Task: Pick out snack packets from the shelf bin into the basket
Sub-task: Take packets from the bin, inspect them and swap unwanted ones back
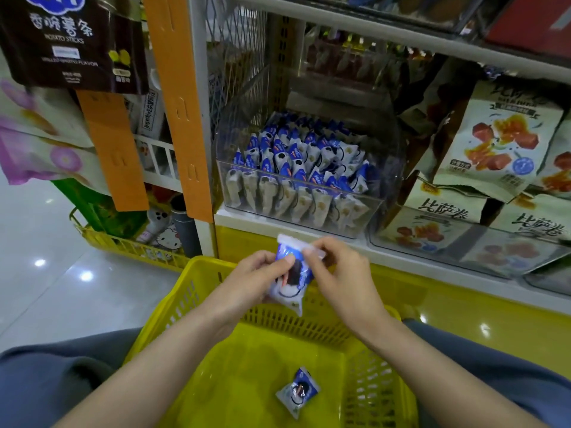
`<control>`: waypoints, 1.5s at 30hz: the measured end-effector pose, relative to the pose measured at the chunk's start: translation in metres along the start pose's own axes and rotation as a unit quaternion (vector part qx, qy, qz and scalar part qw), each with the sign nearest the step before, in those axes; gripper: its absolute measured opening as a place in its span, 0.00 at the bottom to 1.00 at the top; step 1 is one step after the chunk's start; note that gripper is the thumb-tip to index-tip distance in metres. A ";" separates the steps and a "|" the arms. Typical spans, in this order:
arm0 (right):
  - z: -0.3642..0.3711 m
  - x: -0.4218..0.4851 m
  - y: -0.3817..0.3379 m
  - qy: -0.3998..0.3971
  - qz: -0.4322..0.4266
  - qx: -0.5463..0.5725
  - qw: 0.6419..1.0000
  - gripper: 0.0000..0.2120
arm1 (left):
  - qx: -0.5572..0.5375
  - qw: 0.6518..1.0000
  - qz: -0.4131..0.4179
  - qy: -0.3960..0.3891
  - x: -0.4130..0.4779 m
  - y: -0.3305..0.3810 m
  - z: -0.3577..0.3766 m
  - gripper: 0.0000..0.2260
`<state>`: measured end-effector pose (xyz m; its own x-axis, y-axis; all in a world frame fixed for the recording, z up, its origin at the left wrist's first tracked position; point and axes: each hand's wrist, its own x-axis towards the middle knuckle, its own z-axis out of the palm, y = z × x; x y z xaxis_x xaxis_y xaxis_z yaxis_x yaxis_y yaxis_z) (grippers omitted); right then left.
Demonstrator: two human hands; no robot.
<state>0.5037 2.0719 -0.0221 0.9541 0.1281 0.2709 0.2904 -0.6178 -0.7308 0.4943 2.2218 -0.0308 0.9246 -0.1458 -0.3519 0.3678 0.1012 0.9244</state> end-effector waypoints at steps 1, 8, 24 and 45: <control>-0.001 0.005 0.000 0.009 0.063 0.071 0.995 0.06 | 0.004 1.000 0.007 -0.004 0.000 0.002 -0.002 0.08; -0.002 0.007 -0.006 -0.120 0.249 0.306 0.911 0.04 | -0.030 0.988 0.101 0.111 0.005 0.008 -0.014 0.07; 0.002 0.002 -0.005 -0.099 0.058 0.168 0.979 0.03 | 0.144 0.969 0.198 0.040 0.001 0.006 -0.011 0.08; -0.005 -0.001 -0.012 0.002 -0.180 0.054 0.982 0.02 | -0.123 0.992 0.013 -0.001 -0.001 0.013 -0.013 0.20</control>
<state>0.4991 2.0751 -0.0104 0.7873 0.3208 0.5265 0.6159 -0.4469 -0.6488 0.4995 2.2356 -0.0208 0.9344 -0.1414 -0.3271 0.3562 0.3418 0.8697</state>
